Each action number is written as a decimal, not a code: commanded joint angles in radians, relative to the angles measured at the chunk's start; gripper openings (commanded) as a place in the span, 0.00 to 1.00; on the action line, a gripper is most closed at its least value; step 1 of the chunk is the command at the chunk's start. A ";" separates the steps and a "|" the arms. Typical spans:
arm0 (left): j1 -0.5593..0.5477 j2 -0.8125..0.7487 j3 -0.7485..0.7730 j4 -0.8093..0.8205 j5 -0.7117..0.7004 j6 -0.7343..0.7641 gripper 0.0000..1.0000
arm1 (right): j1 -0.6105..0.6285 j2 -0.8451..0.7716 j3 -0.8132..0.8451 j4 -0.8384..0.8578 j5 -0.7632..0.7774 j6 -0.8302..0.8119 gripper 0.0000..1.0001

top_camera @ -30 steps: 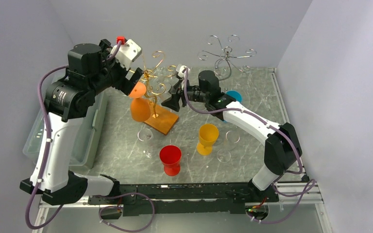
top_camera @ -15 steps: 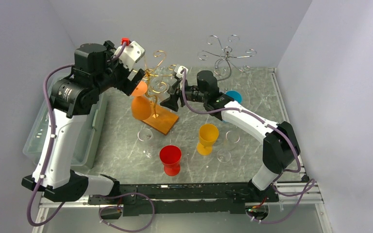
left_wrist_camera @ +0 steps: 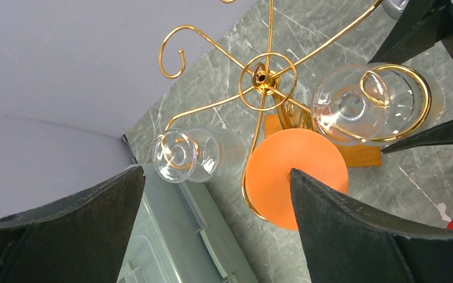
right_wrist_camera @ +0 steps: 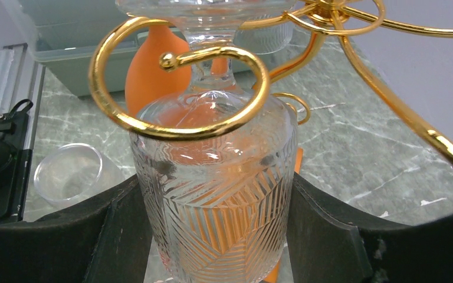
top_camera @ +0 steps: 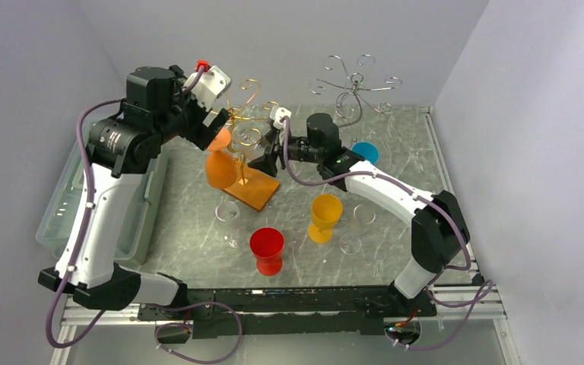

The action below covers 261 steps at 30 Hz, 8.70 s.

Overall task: Place the wine glass upside down on the wine glass rack
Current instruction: Turn the wine glass upside down at the wine rack, then adjust the wine rack at the center of the board.

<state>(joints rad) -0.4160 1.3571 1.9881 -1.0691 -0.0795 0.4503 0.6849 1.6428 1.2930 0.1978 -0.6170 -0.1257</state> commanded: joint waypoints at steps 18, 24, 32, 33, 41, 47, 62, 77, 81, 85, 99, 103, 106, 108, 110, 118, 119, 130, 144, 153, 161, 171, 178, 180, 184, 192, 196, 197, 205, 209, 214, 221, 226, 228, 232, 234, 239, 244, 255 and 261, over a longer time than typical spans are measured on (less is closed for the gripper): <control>-0.003 0.031 0.010 -0.001 -0.033 -0.002 1.00 | 0.005 -0.107 -0.180 0.413 -0.023 -0.023 0.00; -0.003 0.034 0.005 0.004 -0.035 0.002 0.99 | -0.007 -0.108 -0.206 0.470 -0.017 0.017 0.00; -0.003 0.049 0.005 0.005 -0.032 -0.005 0.99 | -0.016 -0.089 -0.247 0.575 0.003 0.099 0.00; -0.003 0.050 0.004 0.005 -0.032 -0.005 0.99 | -0.016 -0.087 -0.254 0.589 0.011 0.112 0.00; -0.003 0.036 -0.013 0.014 -0.031 -0.002 1.00 | -0.037 -0.058 -0.295 0.694 0.033 0.250 0.00; -0.003 0.028 -0.027 0.025 -0.024 -0.004 0.99 | -0.039 -0.031 -0.267 0.642 0.017 0.259 0.13; -0.003 0.031 -0.025 0.037 -0.016 -0.007 1.00 | -0.038 -0.109 -0.309 0.539 0.069 0.190 1.00; -0.003 0.120 0.052 0.075 0.035 -0.019 0.94 | -0.056 -0.416 -0.064 -0.188 0.302 0.136 1.00; -0.003 0.171 0.107 0.062 0.055 -0.027 0.88 | -0.094 -0.340 0.155 -0.367 0.365 0.184 1.00; -0.003 0.175 0.072 0.114 0.057 -0.003 0.77 | -0.126 -0.220 0.352 -0.457 0.398 0.228 0.97; -0.003 0.192 0.028 0.147 0.070 0.052 0.58 | -0.155 0.073 0.633 -0.489 0.263 0.351 0.47; -0.002 0.193 0.013 0.147 0.070 0.068 0.58 | -0.157 0.111 0.647 -0.506 0.206 0.375 0.45; -0.001 0.196 0.000 0.156 0.070 0.083 0.58 | -0.157 0.105 0.615 -0.495 0.193 0.377 0.45; -0.001 0.199 -0.007 0.166 0.064 0.091 0.58 | -0.158 0.094 0.591 -0.483 0.197 0.376 0.45; -0.001 0.205 -0.009 0.171 0.057 0.094 0.57 | -0.159 0.083 0.573 -0.476 0.212 0.374 0.46; -0.001 0.219 -0.034 0.221 0.037 0.117 0.54 | -0.174 0.084 0.557 -0.483 0.234 0.370 0.45; -0.001 0.221 -0.032 0.221 0.038 0.117 0.53 | -0.175 0.085 0.557 -0.482 0.226 0.373 0.43; 0.000 0.229 -0.066 0.243 0.023 0.141 0.46 | -0.176 0.052 0.480 -0.435 0.160 0.402 0.19; 0.024 0.270 -0.052 0.246 0.006 0.148 0.44 | -0.174 -0.036 0.354 -0.347 0.136 0.457 0.00; 0.028 0.221 -0.046 0.196 0.070 0.125 0.49 | -0.174 -0.051 0.364 -0.361 0.170 0.456 0.19; 0.028 0.160 -0.076 0.165 0.093 0.126 0.50 | -0.184 -0.048 0.452 -0.404 0.189 0.431 0.38; 0.028 0.149 -0.054 0.147 0.098 0.126 0.55 | -0.188 0.077 0.588 -0.478 0.156 0.456 0.47; 0.028 0.129 -0.046 0.153 0.082 0.150 0.59 | -0.188 0.132 0.631 -0.499 0.140 0.466 0.46; 0.028 0.126 -0.051 0.156 0.083 0.163 0.59 | -0.188 0.140 0.635 -0.501 0.138 0.471 0.44; 0.028 0.126 -0.064 0.167 0.035 0.185 0.58 | -0.188 0.138 0.618 -0.493 0.134 0.478 0.39; 0.031 0.155 -0.056 0.159 0.016 0.217 0.56 | -0.191 0.114 0.553 -0.440 0.086 0.526 0.12; 0.034 0.197 -0.016 0.150 0.040 0.196 0.55 | -0.191 0.103 0.520 -0.422 0.077 0.546 0.06; 0.034 0.209 0.000 0.142 0.052 0.188 0.55 | -0.191 0.098 0.512 -0.419 0.080 0.550 0.05; 0.034 0.248 0.054 0.112 0.135 0.149 0.54 | -0.191 0.044 0.442 -0.383 0.123 0.569 0.02; 0.034 0.256 0.046 0.126 0.129 0.147 0.54 | -0.191 0.015 0.398 -0.366 0.149 0.576 0.01; 0.034 0.272 0.071 0.125 0.147 0.122 0.53 | -0.187 -0.030 0.320 -0.320 0.176 0.609 0.00; 0.034 0.261 0.115 0.093 0.146 0.129 0.52 | -0.163 -0.070 0.251 -0.310 0.267 0.628 0.00; 0.034 0.250 0.158 0.061 0.161 0.089 0.52 | -0.114 -0.090 0.216 -0.320 0.387 0.666 0.00; 0.034 0.246 0.174 0.039 0.198 0.075 0.52 | -0.096 -0.095 0.195 -0.317 0.430 0.682 0.00; 0.025 0.253 0.198 -0.016 0.251 0.062 0.51 | -0.057 -0.111 0.149 -0.284 0.506 0.700 0.00; 0.016 0.255 0.191 -0.027 0.270 0.062 0.51 | -0.044 -0.113 0.136 -0.276 0.535 0.713 0.00; -0.026 0.261 0.160 -0.057 0.260 0.084 0.51 | -0.039 -0.107 0.134 -0.295 0.571 0.729 0.00; -0.035 0.259 0.158 -0.057 0.232 0.089 0.48 | -0.039 -0.104 0.141 -0.328 0.594 0.722 0.00; -0.047 0.258 0.132 -0.074 0.274 0.070 0.47 | -0.039 -0.092 0.141 -0.349 0.612 0.712 0.00; -0.058 0.299 0.156 -0.061 0.216 0.039 0.50 | -0.039 -0.100 0.140 -0.365 0.614 0.703 0.00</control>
<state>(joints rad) -0.4652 1.6459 2.1189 -1.1625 0.1604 0.5224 0.6315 1.5360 1.4570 -0.0380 0.0277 0.6094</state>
